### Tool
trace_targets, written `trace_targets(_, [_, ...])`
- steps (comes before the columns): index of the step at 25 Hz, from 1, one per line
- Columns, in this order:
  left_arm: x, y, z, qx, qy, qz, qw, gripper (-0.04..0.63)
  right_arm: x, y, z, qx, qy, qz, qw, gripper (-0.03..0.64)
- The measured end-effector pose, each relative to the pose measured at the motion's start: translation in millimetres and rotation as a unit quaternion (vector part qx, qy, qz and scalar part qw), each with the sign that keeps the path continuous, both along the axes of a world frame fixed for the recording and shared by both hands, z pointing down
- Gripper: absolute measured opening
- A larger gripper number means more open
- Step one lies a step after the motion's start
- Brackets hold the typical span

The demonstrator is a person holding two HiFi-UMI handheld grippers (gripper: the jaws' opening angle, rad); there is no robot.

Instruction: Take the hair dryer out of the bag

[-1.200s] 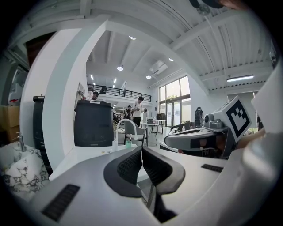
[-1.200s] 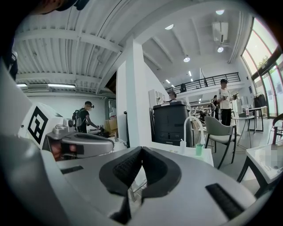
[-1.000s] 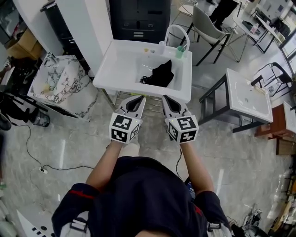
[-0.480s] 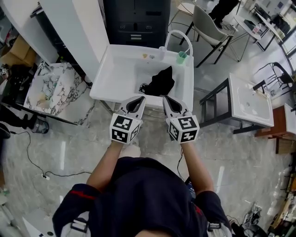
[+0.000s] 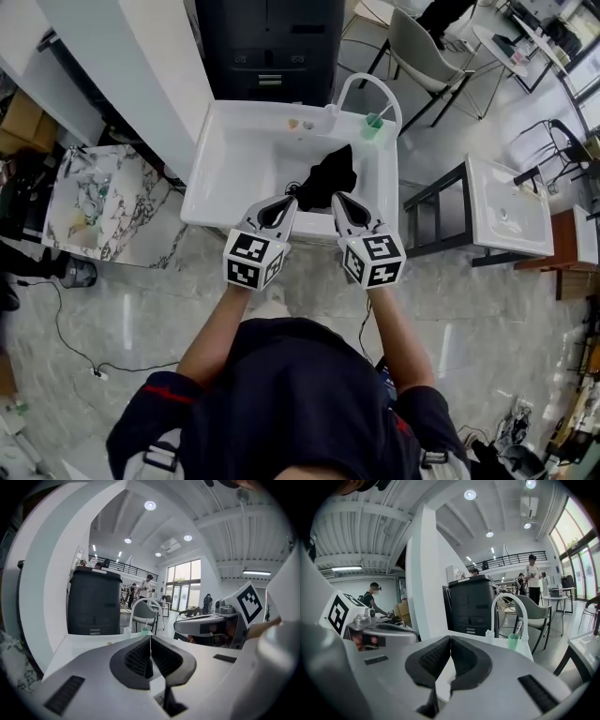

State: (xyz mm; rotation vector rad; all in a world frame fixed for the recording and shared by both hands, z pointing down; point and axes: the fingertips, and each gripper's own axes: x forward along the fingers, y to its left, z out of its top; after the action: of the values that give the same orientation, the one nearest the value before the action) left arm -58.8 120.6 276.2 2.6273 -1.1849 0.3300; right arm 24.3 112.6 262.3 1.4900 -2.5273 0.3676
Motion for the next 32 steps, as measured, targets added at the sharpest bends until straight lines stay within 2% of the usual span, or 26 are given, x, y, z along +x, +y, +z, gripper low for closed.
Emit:
trace_targets(12, [-27.8,-55.9,20.4,-0.026,0.015,0.028,0.9992,0.015,-22.7,-51.1,17.1,-0.018,0.012,0.032,0.999,0.034])
trace_targets(23, [-20.6,-74.0,49.7,-0.052,-0.006,0.042,0.9978,0.015,-12.4,-74.2,50.6,-0.056,0.016,0.042,0.997,0.034])
trace_targets(32, [-10.8,-105.9,68.9,-0.064,-0.025,0.039,0.9969,0.015,-4.8,-111.5,74.4,-0.083,0.006,0.029,0.996,0.035])
